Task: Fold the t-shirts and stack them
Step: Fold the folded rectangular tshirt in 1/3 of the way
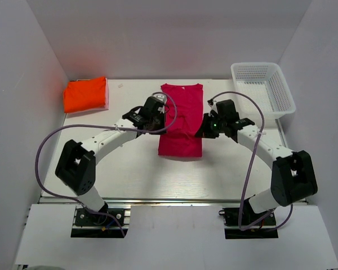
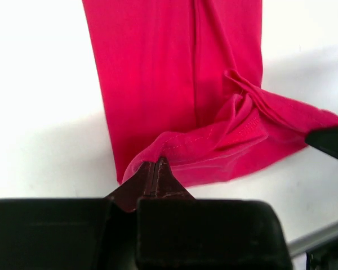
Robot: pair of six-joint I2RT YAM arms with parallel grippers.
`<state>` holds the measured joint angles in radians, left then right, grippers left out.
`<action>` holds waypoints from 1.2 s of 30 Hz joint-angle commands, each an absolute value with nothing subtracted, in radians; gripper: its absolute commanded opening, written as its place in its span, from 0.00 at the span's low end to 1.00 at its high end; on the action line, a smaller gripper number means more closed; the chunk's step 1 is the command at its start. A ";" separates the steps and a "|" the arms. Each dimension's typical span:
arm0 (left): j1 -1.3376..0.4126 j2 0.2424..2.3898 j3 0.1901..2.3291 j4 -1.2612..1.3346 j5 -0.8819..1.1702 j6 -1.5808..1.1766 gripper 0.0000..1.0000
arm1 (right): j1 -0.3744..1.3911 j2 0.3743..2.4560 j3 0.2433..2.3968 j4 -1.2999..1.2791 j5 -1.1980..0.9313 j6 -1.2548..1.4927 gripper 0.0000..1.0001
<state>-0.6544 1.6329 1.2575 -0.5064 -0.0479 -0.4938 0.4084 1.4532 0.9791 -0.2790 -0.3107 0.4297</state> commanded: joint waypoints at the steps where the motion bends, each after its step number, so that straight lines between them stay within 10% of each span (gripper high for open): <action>1: -0.627 1.678 1.359 -0.526 -0.071 -0.439 0.00 | 0.385 1.511 1.063 -0.299 -0.282 0.397 0.00; 34: -0.469 2.114 1.727 -0.488 0.051 -0.420 0.00 | 0.241 1.945 1.440 -0.265 -0.382 0.405 0.01; 36: -0.459 2.125 1.753 -0.488 0.060 -0.434 0.20 | 0.235 1.970 1.462 -0.265 -0.376 0.426 0.06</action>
